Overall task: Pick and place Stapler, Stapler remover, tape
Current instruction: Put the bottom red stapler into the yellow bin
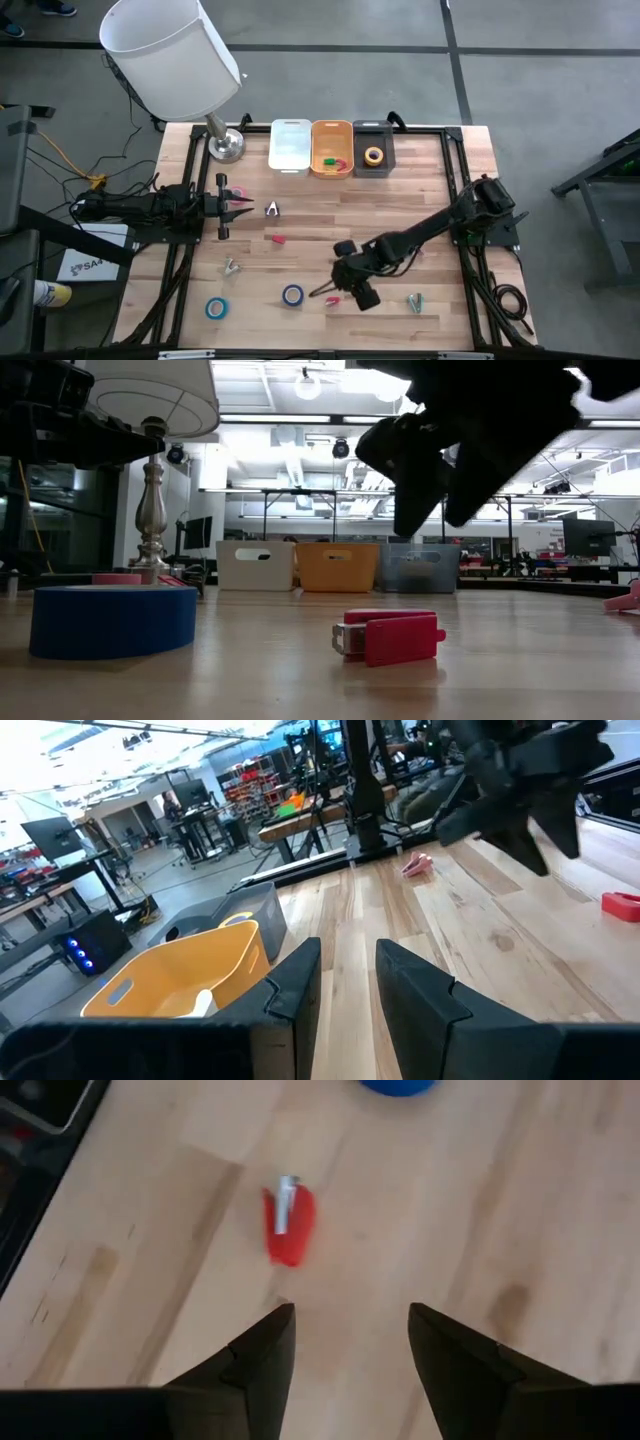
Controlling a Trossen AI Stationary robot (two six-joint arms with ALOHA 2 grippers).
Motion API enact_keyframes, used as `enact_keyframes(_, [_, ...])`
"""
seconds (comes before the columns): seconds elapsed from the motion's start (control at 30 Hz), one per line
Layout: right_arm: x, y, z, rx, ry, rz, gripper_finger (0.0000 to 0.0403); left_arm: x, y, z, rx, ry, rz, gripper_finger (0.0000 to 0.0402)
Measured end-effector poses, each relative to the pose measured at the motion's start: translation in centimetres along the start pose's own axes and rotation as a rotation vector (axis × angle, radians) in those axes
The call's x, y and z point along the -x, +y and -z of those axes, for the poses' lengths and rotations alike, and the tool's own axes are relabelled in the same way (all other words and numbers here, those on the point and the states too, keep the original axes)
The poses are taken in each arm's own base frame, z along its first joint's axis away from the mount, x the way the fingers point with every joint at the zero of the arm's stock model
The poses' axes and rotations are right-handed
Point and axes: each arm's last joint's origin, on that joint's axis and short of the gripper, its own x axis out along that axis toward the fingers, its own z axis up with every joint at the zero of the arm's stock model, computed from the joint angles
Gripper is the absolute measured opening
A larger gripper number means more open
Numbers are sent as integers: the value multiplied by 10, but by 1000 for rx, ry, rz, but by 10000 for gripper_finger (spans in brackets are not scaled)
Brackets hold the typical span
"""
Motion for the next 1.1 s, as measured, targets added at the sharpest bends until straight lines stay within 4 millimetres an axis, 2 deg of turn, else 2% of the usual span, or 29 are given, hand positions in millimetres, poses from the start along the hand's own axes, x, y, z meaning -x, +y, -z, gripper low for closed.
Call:
enact_keyframes(0.23, [-26, 8, -7, 38, -7, 11, 191, 0, 0, 0, 0, 0, 0, 96])
enact_keyframes(0.43, [-41, 11, -13, 44, -23, 0, 191, 0, 0, 0, 0, 0, 0, 96])
enact_keyframes(0.73, [-56, 26, -18, 37, -38, -19, 191, 0, 0, 0, 0, 0, 0, 96])
enact_keyframes(0.93, [-69, 26, -13, -6, -18, 19, 190, 0, 0, 0, 0, 0, 0, 96])
enact_keyframes(1.1, [-70, 26, -12, -7, -16, 25, 187, 0, 0, 0, 0, 0, 0, 96])
